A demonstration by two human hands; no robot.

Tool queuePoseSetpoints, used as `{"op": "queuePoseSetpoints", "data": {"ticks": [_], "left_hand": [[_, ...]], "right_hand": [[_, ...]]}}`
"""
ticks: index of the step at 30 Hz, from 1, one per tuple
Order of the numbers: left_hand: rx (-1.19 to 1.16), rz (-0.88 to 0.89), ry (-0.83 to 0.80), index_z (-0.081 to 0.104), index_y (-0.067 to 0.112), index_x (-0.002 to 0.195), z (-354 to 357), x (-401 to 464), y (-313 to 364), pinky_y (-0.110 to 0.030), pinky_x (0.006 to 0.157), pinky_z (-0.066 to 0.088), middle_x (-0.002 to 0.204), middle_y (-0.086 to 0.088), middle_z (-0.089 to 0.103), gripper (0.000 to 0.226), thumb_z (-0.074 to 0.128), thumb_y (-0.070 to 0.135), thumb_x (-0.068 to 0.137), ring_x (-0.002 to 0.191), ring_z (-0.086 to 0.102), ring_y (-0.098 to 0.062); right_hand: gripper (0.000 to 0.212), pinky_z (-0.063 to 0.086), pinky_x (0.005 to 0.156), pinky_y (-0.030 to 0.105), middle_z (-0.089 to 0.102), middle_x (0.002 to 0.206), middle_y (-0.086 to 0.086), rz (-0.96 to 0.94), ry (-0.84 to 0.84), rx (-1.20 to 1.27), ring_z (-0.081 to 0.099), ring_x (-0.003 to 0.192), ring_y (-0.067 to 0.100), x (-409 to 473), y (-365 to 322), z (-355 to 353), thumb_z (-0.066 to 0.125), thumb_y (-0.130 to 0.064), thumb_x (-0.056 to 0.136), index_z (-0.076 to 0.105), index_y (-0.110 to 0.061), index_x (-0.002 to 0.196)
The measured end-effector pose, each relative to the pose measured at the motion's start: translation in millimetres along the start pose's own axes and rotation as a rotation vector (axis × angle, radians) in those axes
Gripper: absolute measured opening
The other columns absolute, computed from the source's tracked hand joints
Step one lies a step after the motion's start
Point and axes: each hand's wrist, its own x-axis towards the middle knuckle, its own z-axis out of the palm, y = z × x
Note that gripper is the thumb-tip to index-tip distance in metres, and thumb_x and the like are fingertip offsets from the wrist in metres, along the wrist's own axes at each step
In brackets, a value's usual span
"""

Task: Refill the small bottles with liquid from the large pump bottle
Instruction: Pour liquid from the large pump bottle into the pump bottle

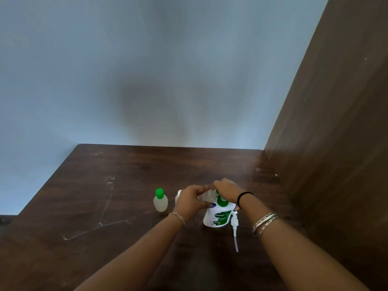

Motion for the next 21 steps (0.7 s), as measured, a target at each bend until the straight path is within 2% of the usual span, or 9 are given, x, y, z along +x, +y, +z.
{"op": "queuePoseSetpoints", "data": {"ticks": [4, 7, 11, 14, 16, 21], "left_hand": [[0.002, -0.007, 0.008, 0.056, 0.008, 0.123, 0.3, -1.6, -2.5, -0.002, 0.077, 0.029, 0.124, -0.007, 0.06, 0.058, 0.077, 0.013, 0.069, 0.112, 0.055, -0.013], [-0.002, 0.009, 0.006, 0.057, 0.008, 0.121, 0.4, -2.5, -1.4, -0.002, 0.075, 0.03, 0.124, -0.007, 0.061, 0.056, 0.076, 0.012, 0.069, 0.108, 0.054, -0.009], [-0.015, 0.015, 0.0, 0.057, 0.007, 0.121, 0.1, -2.0, 0.6, 0.0, 0.071, 0.031, 0.122, -0.008, 0.061, 0.055, 0.076, 0.011, 0.069, 0.105, 0.054, -0.009], [-0.008, 0.002, 0.004, 0.056, 0.008, 0.123, 0.5, -3.3, -1.7, -0.002, 0.076, 0.029, 0.125, -0.006, 0.059, 0.057, 0.076, 0.013, 0.069, 0.112, 0.054, -0.013], [-0.005, 0.003, 0.008, 0.056, 0.008, 0.122, 0.1, -3.3, -2.4, -0.002, 0.076, 0.028, 0.125, -0.007, 0.06, 0.057, 0.076, 0.013, 0.069, 0.112, 0.054, -0.013], [-0.012, 0.018, -0.011, 0.057, 0.006, 0.121, -1.5, -2.8, 1.3, 0.005, 0.065, 0.033, 0.122, -0.008, 0.062, 0.055, 0.076, 0.009, 0.069, 0.101, 0.052, -0.006]], "right_hand": [[0.027, 0.035, 0.074, 0.032, 0.048, 0.091, 0.011, 0.004, 0.059, -0.003, 0.046, 0.085, 0.025, -1.3, -2.6, 3.1, 0.035, -0.026, 0.093, 0.045, -0.013, 0.072], [0.026, 0.039, 0.076, 0.035, 0.046, 0.086, 0.006, -0.01, 0.018, -0.036, 0.046, 0.084, 0.023, 0.1, -0.4, 1.6, 0.033, -0.031, 0.092, 0.044, -0.016, 0.073], [0.024, 0.037, 0.075, 0.033, 0.046, 0.096, 0.008, -0.031, -0.023, -0.095, 0.045, 0.085, 0.021, 1.5, 0.8, 0.0, 0.029, -0.031, 0.094, 0.044, -0.013, 0.087], [0.025, 0.035, 0.074, 0.032, 0.047, 0.093, 0.01, -0.015, 0.027, -0.042, 0.045, 0.084, 0.022, 0.9, 0.3, 4.1, 0.034, -0.026, 0.094, 0.046, -0.01, 0.081], [0.024, 0.036, 0.075, 0.033, 0.047, 0.094, 0.01, -0.012, 0.037, -0.032, 0.045, 0.085, 0.023, -0.7, -1.1, 4.1, 0.034, -0.027, 0.094, 0.047, -0.01, 0.086], [0.027, 0.038, 0.079, 0.034, 0.045, 0.098, 0.009, -0.042, -0.042, -0.117, 0.045, 0.087, 0.022, 2.1, -0.3, -0.8, 0.029, -0.028, 0.097, 0.045, -0.011, 0.084]]}}
